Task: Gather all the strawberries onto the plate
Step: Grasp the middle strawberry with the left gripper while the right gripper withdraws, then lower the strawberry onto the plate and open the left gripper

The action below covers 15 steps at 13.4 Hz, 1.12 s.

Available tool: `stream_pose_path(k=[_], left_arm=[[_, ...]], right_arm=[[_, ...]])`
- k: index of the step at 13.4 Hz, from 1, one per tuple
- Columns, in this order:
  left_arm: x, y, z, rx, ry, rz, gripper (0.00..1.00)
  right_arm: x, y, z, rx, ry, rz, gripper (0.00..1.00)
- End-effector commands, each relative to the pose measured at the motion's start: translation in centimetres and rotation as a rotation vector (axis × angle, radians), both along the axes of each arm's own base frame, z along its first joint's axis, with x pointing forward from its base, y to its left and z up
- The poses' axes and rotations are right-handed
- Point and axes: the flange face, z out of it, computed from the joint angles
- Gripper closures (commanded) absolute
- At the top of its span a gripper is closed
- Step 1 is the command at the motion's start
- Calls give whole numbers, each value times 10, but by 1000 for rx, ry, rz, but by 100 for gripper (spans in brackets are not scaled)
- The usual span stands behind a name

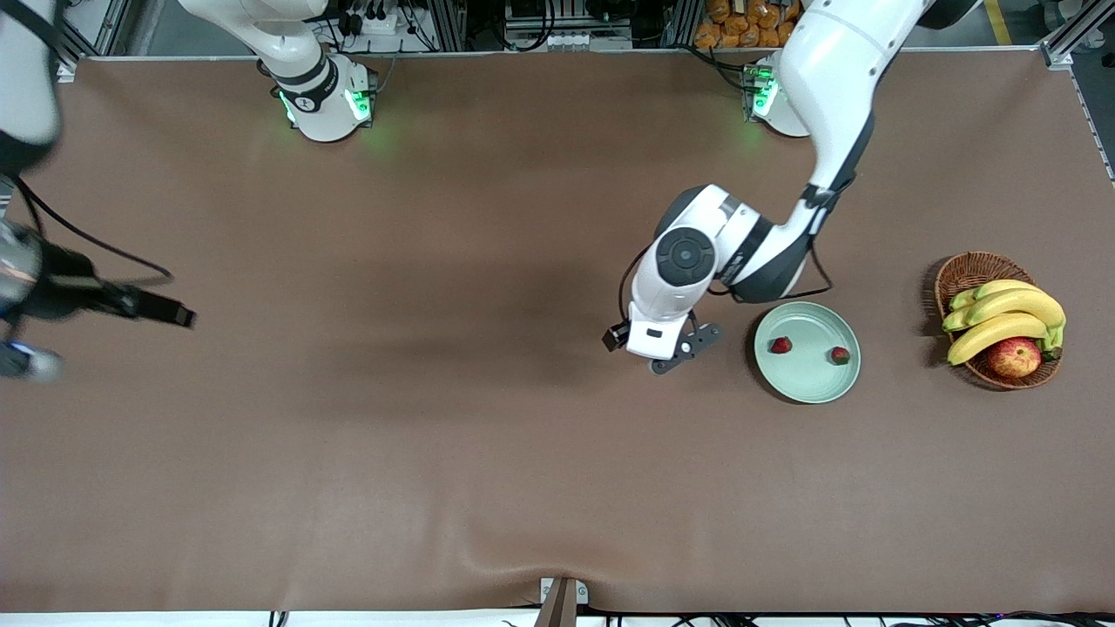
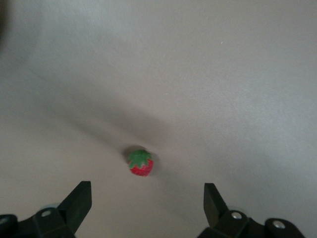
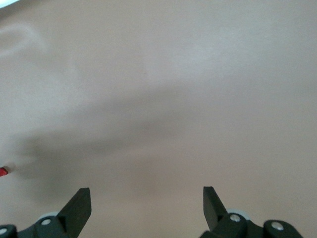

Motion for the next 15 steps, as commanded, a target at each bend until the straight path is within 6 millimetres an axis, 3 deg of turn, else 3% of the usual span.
stream_pose_path(k=[1, 3, 4, 7, 9, 12, 15], left_arm=[[-10, -7, -29, 34, -48, 44, 0], [-10, -6, -43, 37, -44, 75, 0], [-10, -6, -46, 39, -42, 73, 0], [-16, -5, -57, 57, -30, 84, 3], [-18, -3, -64, 69, -27, 88, 9], [-18, -2, -73, 87, -33, 87, 19], [-18, 0, -80, 90, -24, 88, 36]], right_arm=[[-48, -3, 8, -41, 7, 15, 0], [-87, 0, 8, -54, -34, 11, 0], [-96, 6, 5, -58, -43, 19, 0], [-88, 2, 5, -83, -51, 18, 0], [-77, -1, 22, -85, -92, 12, 0], [-74, 0, 26, -86, -107, 15, 0], [-74, 0, 36, -85, -123, 12, 0]])
